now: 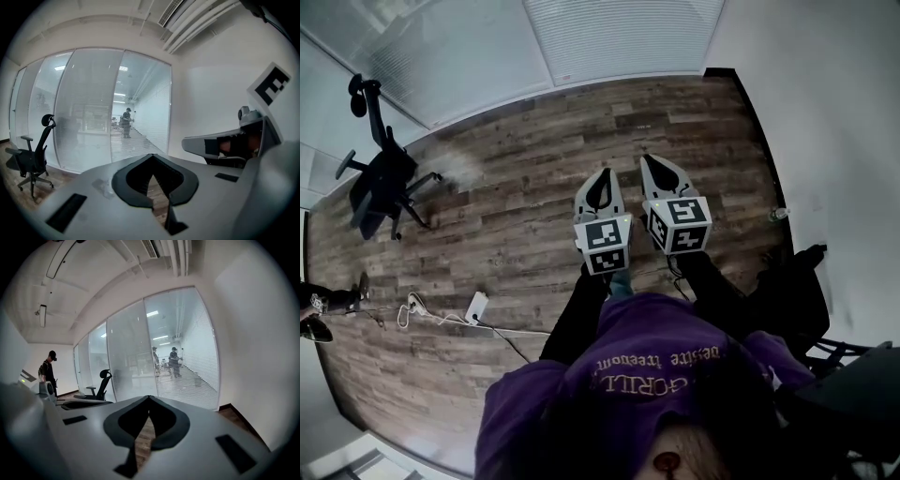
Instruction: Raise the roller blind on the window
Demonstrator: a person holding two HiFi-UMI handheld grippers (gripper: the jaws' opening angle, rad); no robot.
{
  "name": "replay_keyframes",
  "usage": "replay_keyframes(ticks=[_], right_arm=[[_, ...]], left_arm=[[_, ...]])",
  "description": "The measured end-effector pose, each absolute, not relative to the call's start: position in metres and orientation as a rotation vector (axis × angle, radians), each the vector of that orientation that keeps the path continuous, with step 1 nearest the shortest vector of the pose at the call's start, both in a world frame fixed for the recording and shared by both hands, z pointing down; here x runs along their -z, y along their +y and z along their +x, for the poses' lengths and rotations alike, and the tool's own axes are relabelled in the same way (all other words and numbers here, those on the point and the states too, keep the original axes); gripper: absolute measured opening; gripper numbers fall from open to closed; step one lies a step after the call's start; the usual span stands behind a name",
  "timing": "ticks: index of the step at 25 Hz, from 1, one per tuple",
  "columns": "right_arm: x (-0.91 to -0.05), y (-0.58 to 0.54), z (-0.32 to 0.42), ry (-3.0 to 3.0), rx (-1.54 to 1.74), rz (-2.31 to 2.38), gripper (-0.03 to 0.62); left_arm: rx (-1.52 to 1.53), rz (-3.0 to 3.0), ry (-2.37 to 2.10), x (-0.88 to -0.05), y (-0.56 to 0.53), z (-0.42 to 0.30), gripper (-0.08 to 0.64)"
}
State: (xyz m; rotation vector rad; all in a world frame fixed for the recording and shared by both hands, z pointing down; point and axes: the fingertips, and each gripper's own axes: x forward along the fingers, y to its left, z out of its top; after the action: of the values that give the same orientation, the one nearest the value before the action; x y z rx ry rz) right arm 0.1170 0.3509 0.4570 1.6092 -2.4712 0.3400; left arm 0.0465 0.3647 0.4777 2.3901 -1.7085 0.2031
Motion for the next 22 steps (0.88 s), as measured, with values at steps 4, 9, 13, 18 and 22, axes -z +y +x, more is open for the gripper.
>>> replay_keyframes(ticks=[4, 9, 13, 18, 22], right_arm=[[-0.456, 0.305, 0.103, -2.471, -0.336, 1.616, -0.003], [-0.458, 0.257, 0.087, -2.454, -0.351, 1.658, -0.003], [-0.462, 0.232, 0.084, -2.442, -0.358, 1.674, -0.003], [-0.468, 0.195, 0.086, -2.430, -0.362, 1.672, -0.003], [-0.471, 0.148, 0.088, -2.438, -0.353, 1.650, -0.003]], left_arm=[[-0.211, 2.411, -1.706, -0.476, 0.319, 0.032, -0.005], [-0.236, 2.422, -1.696, -0.479, 0.272, 0.009, -0.005], [-0.243, 2.409, -1.680, -0.486, 0.246, 0.004, -0.005], [-0.244, 2.409, -1.664, -0.492, 0.210, 0.008, -0.005], [-0.244, 2.385, -1.685, -0.498, 0.165, 0.010, -0.005]])
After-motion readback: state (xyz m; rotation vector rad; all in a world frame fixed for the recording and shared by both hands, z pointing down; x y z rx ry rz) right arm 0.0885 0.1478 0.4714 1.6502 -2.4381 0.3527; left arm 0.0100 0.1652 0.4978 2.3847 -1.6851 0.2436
